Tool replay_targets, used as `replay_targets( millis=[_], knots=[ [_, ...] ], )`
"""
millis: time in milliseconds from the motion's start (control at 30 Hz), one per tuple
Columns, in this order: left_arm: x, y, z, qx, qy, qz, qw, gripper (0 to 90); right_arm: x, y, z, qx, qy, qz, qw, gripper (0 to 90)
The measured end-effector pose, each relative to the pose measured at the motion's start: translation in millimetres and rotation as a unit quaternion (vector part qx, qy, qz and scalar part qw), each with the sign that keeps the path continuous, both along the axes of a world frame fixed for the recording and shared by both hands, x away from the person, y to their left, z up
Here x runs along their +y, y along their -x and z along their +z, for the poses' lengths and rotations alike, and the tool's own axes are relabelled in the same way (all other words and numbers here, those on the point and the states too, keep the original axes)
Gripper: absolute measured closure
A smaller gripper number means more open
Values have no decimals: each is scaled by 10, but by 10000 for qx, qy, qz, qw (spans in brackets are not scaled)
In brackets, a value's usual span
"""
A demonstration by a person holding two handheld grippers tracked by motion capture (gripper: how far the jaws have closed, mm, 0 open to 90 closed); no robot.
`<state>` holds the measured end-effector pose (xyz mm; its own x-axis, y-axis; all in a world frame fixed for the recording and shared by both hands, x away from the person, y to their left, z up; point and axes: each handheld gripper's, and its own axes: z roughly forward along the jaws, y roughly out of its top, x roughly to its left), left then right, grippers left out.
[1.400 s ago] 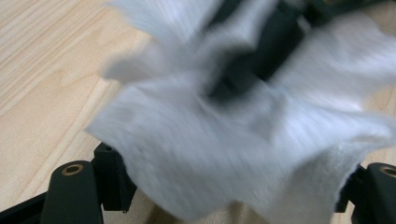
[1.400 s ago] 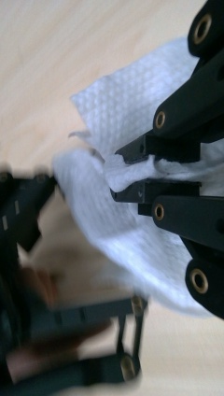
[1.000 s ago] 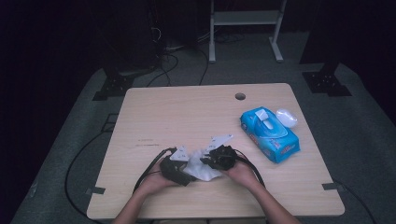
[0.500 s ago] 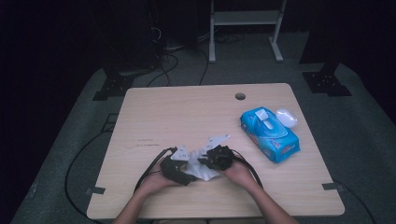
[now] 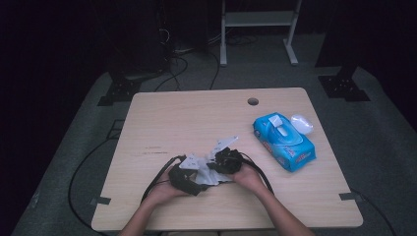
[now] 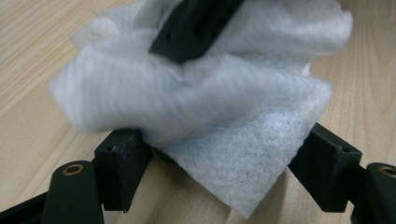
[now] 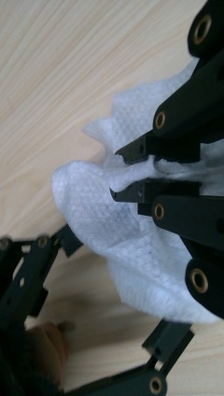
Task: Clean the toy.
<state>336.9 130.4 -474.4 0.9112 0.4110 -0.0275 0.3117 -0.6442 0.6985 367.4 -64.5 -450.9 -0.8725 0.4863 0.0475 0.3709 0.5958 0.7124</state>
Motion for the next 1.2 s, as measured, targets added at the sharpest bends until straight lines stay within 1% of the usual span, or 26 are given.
replay_targets(
  millis=[133, 200, 233, 300, 333, 400, 433, 467, 500, 533, 567, 600, 667, 733, 800, 867, 933, 1000, 1067, 1100, 1133, 1200],
  knots=[
    [-1, -1, -1, 4, 16, -2, 10000, 250, -159, -58, 5, 53, -36, -253, 9997, 825],
    [0, -2, 0, 3, 1, -14, 10000, 250, -225, -78, 11, -4, 59, -359, 9993, 825],
    [1, -3, 1, 1, -5, -19, 10000, 250, -249, -82, 14, 2, 103, -423, 9991, 825],
    [-8, -2, 0, 4, 9, -5, 10000, 249, -279, -84, 11, 20, 65, -458, 9989, 826],
    [-10, -5, 3, 5, -8, -7, 10000, 247, -275, -72, 8, 12, -1, -462, 9989, 826],
    [-22, -14, -1, 16, 26, 2, 10000, 241, -237, -43, 6, 186, -294, -330, 9989, 825],
    [-24, -20, -1, 27, 11, -1, 10000, 233, -180, -5, 4, 134, -287, -262, 9992, 825],
    [-29, -19, -2, 25, 13, 4, 10000, 230, -117, 31, 4, 45, -211, -156, 9996, 824],
    [-27, -21, -1, 18, -7, -7, 10000, 231, -59, 62, 7, 60, -172, -72, 9998, 824],
    [-26, -20, -1, 24, 1, -1, 10000, 233, -9, 88, 13, 16, -86, -14, 10000, 824],
    [-27, -17, -1, 32, 13, 19, 10000, 234, 5, 94, 15, -40, -35, -3, 10000, 824],
    [-26, -14, 2, 32, -14, 20, 10000, 235, -4, 86, 17, -32, -30, 2, 10000, 824],
    [-28, -11, 1, 26, 3, 30, 10000, 238, -89, 38, 18, -26, -72, -117, 9999, 824],
    [-26, -9, 0, 25, 9, 32, 10000, 240, -240, -25, 19, 21, -125, -366, 9992, 825],
    [-23, -13, 1, 17, -5, 7, 10000, 240, -358, -57, 17, 34, -81, -557, 9984, 826],
    [-21, -21, 1, 4, -15, -23, 10000, 243, -472, -78, 7, 149, -255, -671, 9973, 826],
    [-20, -21, 0, 3, -13, -21, 10000, 243, -475, -67, 13, 84, -197, -677, 9975, 827],
    [-24, -15, -1, 11, 9, 7, 10000, 243, -424, -41, 15, -25, -107, -631, 9979, 826],
    [-21, -12, 1, 8, -14, 2, 10000, 244, -376, -22, 8, -108, -62, -592, 9982, 827],
    [-18, -13, 0, 4, -13, -6, 10000, 245, -371, -28, 7, -114, -77, -577, 9982, 826],
    [-16, -14, 0, 2, -18, -13, 10000, 245, -386, -35, 7, -55, -105, -587, 9982, 826],
    [-16, -15, 0, 1, -18, -20, 10000, 246, -447, -44, 12, -35, -142, -649, 9978, 826]
  ],
)
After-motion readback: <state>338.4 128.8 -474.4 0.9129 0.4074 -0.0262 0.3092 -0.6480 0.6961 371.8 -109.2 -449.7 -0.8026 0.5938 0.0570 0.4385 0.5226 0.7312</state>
